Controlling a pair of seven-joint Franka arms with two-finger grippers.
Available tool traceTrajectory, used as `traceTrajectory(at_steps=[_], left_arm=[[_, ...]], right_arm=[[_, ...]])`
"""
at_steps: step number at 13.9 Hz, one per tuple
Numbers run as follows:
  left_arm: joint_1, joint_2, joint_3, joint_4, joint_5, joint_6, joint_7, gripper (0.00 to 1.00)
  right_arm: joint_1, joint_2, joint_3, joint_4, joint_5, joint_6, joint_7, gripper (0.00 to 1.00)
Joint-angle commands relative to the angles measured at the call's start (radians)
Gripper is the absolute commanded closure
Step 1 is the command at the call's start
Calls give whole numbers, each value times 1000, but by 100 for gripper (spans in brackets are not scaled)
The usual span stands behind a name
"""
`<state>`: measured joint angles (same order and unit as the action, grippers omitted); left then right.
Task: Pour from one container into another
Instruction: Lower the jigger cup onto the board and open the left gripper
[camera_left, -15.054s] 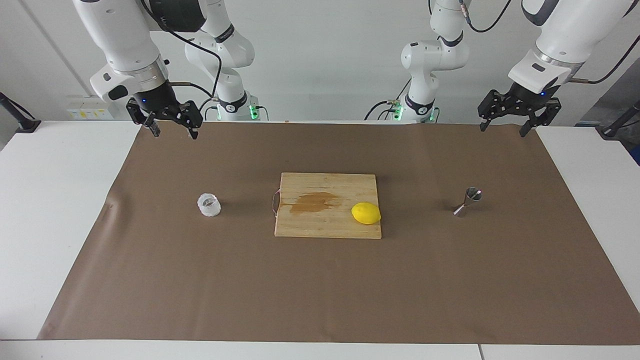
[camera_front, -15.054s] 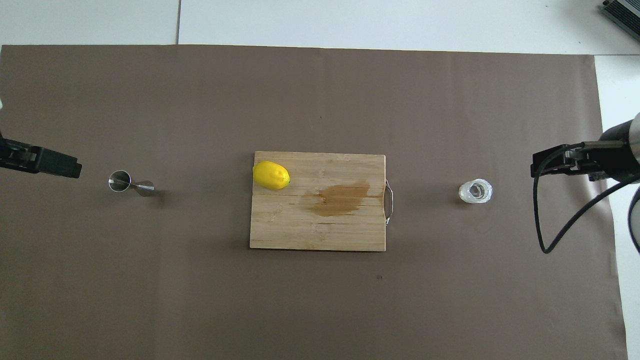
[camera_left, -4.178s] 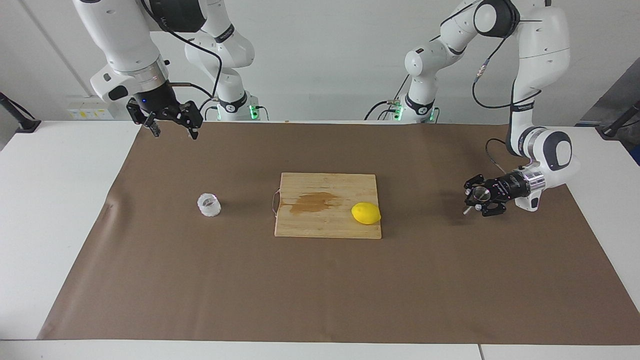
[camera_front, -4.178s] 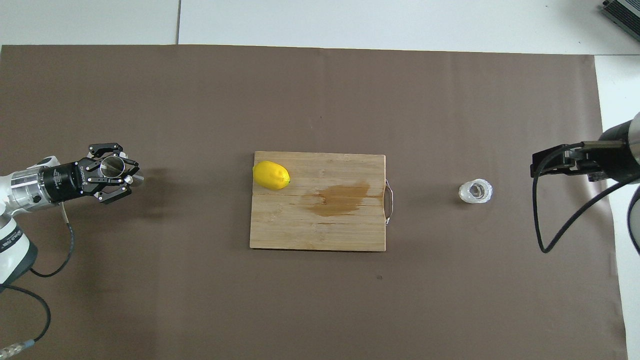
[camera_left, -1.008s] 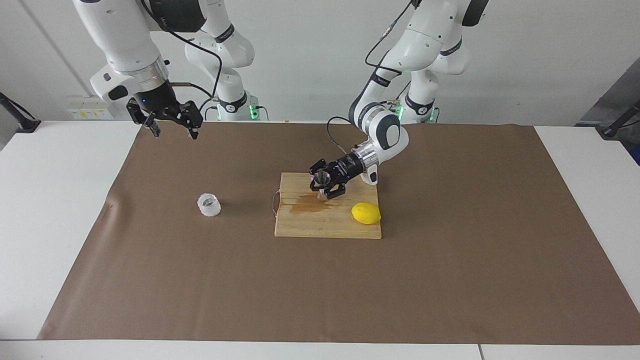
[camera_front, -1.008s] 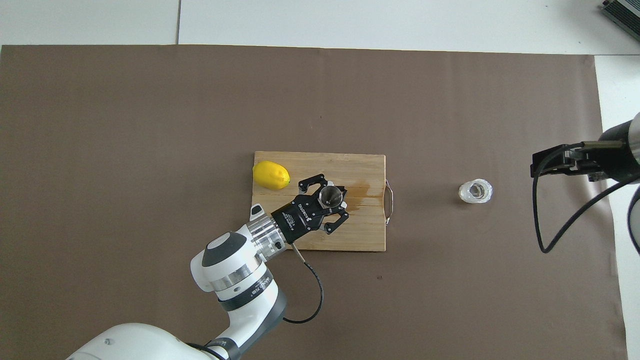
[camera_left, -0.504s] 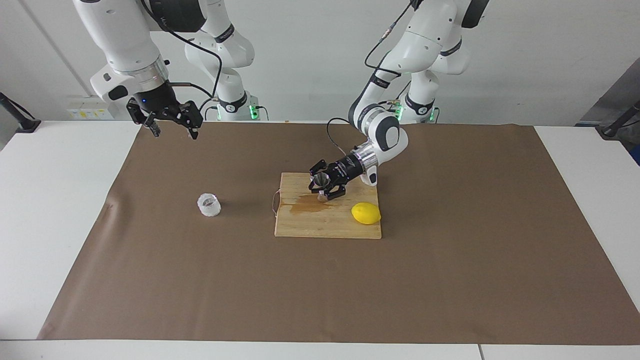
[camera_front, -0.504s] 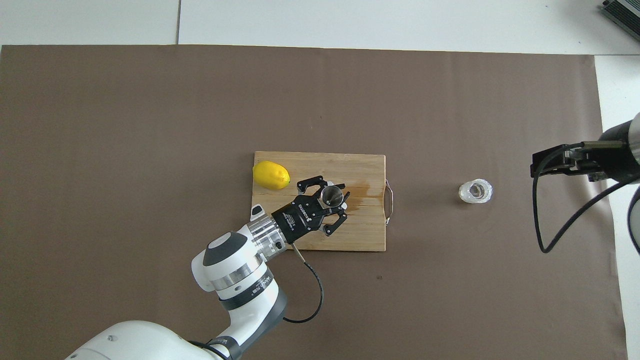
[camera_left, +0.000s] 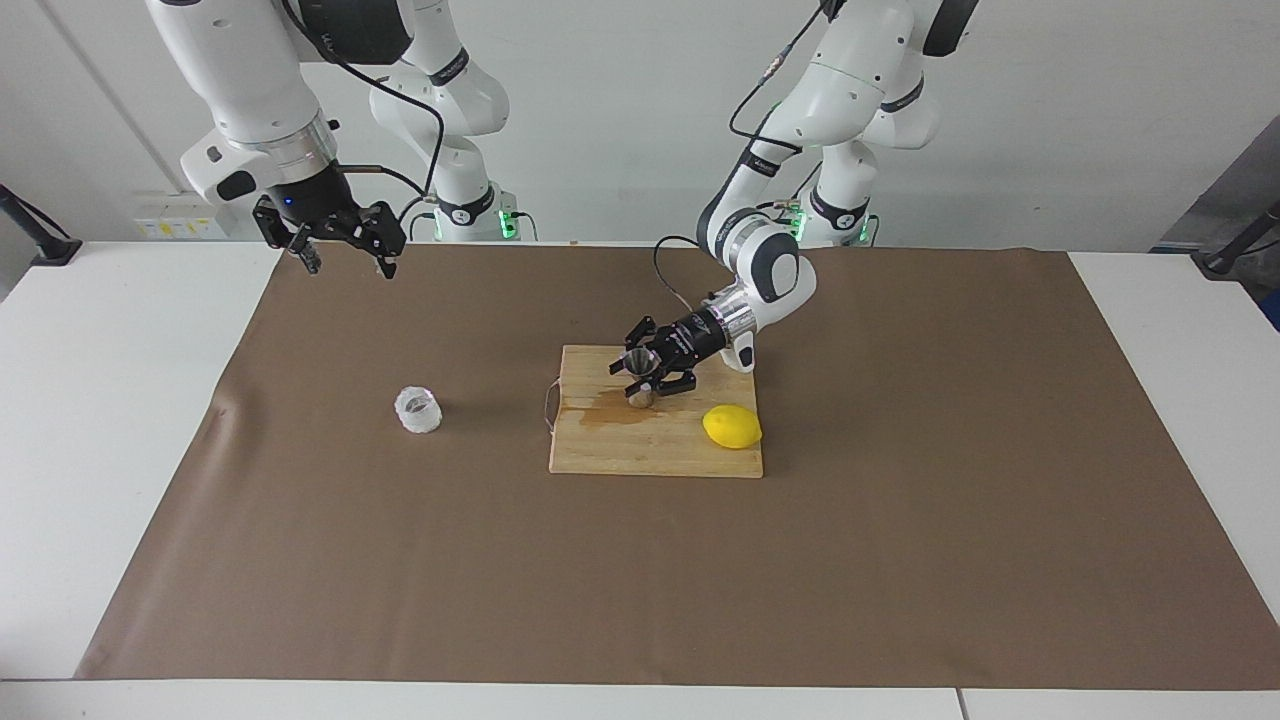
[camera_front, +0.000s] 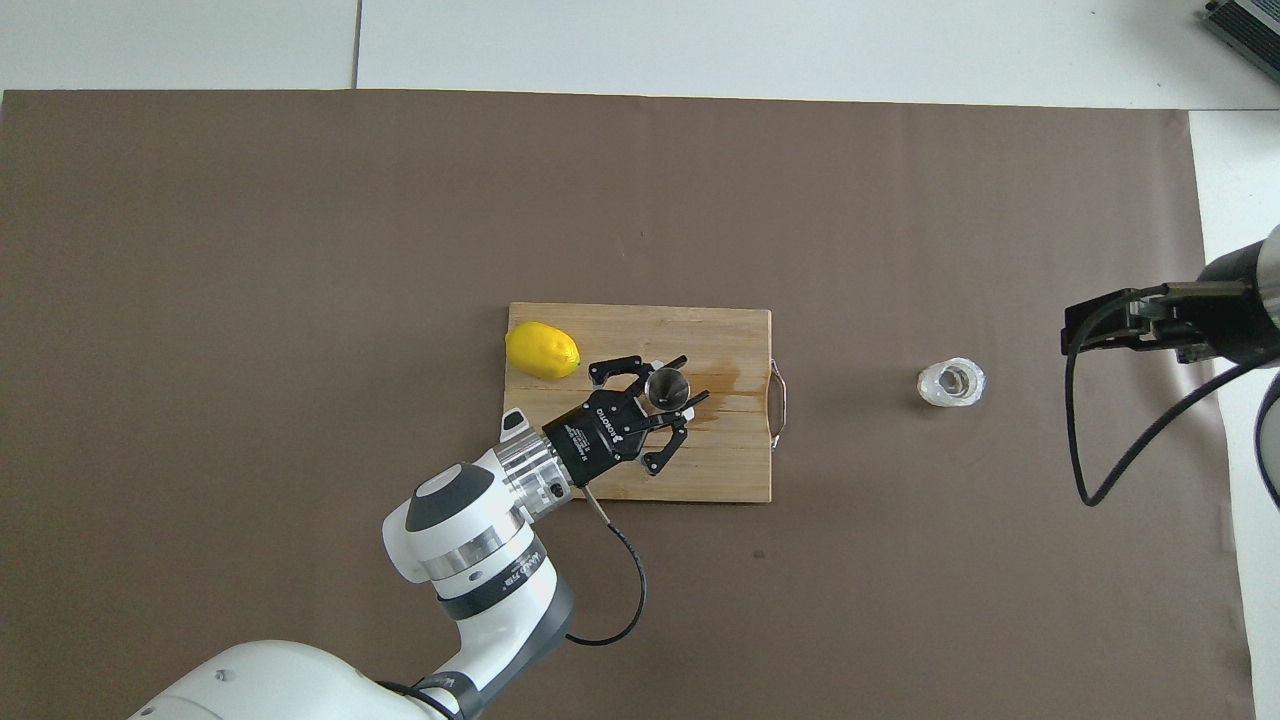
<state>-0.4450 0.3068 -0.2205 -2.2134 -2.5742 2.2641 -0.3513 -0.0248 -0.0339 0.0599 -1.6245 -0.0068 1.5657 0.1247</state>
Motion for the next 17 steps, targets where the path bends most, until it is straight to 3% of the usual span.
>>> traceTrajectory(at_steps=[1,5,7,10,17], left_arm=[[-3,14,0,9,-106,-12,52,53],[2,14,1,8,-101,-12,58,47],[3,14,3,8,-98,-12,58,38],[3,14,3,8,-93,-8,60,0],[6,5,4,9,-61,26,55,0]], right_arm=[[-14,-24,8,-26,25,0,7,0],[-14,-24,8,-24,25,0,7,0],[-14,-24,8,-24,25,0,7,0],[-14,-24,8,-26,25,0,7,0],[-17,-24,6,-25,25,-1,6,0]])
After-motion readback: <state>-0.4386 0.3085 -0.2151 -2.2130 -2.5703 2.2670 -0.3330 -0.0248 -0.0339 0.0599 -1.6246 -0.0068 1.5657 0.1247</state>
